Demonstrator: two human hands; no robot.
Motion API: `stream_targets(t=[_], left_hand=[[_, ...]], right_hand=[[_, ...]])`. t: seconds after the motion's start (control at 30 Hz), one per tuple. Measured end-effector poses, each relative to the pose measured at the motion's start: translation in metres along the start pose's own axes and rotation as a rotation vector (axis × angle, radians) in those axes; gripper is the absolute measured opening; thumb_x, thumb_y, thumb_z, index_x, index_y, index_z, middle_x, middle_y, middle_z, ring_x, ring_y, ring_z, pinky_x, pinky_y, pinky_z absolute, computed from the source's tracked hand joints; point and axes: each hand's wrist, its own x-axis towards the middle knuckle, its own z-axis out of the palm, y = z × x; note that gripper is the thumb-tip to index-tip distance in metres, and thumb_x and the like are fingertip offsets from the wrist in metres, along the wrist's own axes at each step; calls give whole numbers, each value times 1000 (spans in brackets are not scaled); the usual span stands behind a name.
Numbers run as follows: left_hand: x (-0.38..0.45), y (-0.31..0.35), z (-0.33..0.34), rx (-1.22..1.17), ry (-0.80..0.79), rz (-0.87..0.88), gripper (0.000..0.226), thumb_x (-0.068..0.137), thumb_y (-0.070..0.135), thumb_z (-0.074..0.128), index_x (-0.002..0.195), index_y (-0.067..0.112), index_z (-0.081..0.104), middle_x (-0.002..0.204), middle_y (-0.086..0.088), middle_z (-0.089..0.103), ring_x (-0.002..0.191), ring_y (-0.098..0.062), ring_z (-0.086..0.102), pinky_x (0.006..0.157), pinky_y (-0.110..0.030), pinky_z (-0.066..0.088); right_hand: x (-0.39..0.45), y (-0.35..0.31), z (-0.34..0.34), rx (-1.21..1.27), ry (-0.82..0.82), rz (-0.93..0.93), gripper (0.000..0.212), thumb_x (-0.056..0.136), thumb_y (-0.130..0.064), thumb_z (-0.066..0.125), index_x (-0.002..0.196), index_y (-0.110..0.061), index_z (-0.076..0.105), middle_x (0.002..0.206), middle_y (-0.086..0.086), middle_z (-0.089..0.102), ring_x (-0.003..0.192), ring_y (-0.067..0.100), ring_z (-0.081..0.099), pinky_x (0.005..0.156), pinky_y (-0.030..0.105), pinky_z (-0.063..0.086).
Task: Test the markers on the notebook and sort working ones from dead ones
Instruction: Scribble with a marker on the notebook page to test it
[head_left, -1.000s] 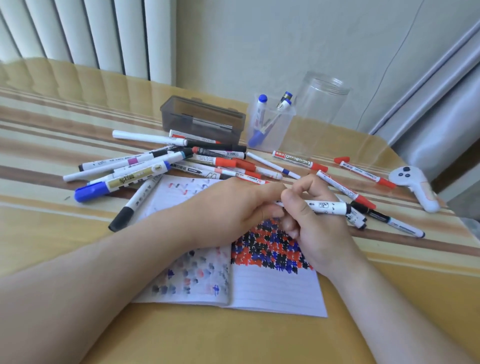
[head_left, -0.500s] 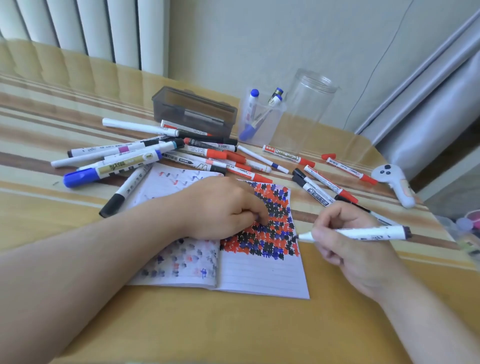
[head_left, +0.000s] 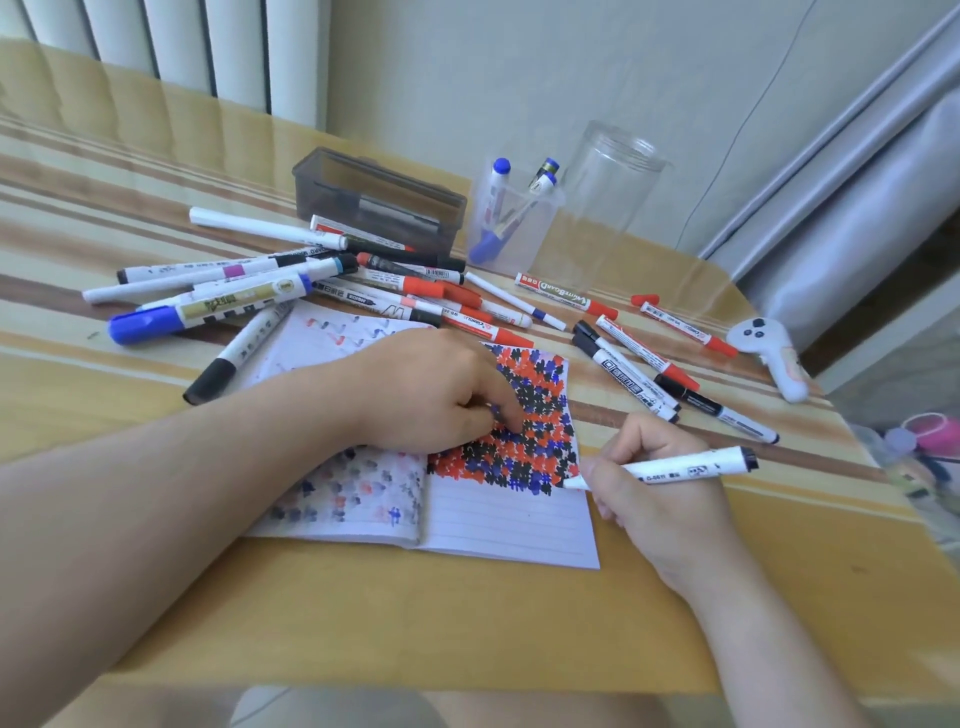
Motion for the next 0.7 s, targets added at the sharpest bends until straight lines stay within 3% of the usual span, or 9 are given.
stream_targets(t=[0.13, 0.3, 0.43, 0.5, 0.7], left_hand=[[0, 0, 0, 6, -1, 2, 36, 88, 37, 52, 113, 50, 73, 104, 21, 64, 92, 4, 52, 83, -25, 46], [0, 1, -1, 12, 4, 3, 37, 86, 37, 51, 113, 49, 74, 104, 20, 66, 93, 2, 56, 83, -26, 48], [-1, 2, -2, 9, 5, -1, 38, 86, 38, 49, 113, 50, 73, 100, 21, 63, 91, 2, 55, 81, -26, 47], [0, 2, -1, 12, 2, -4, 38, 85, 38, 50, 112, 50, 73, 97, 21, 61, 89, 2, 53, 78, -25, 44], [-1, 2, -2, 16, -5, 0, 36, 88, 37, 52, 114, 49, 73, 101, 21, 63, 91, 2, 54, 81, -26, 47]], right_hand=[[0, -1, 2, -69, 0, -6, 35, 71, -35, 77, 65, -12, 51, 63, 31, 52, 54, 27, 45, 48, 48, 37], [0, 0, 2, -140, 6, -48, 31, 80, -17, 76, 64, -13, 49, 62, 24, 50, 52, 20, 39, 49, 34, 32], [0, 1, 0, -83, 28, -66, 32, 72, -34, 76, 64, -14, 52, 61, 26, 53, 53, 39, 43, 49, 52, 40], [0, 1, 1, -89, 17, -54, 34, 70, -38, 76, 64, -14, 53, 63, 26, 54, 56, 42, 46, 52, 55, 43], [1, 1, 2, -119, 2, -44, 29, 76, -21, 73, 63, -14, 48, 62, 24, 48, 54, 21, 39, 52, 39, 33]])
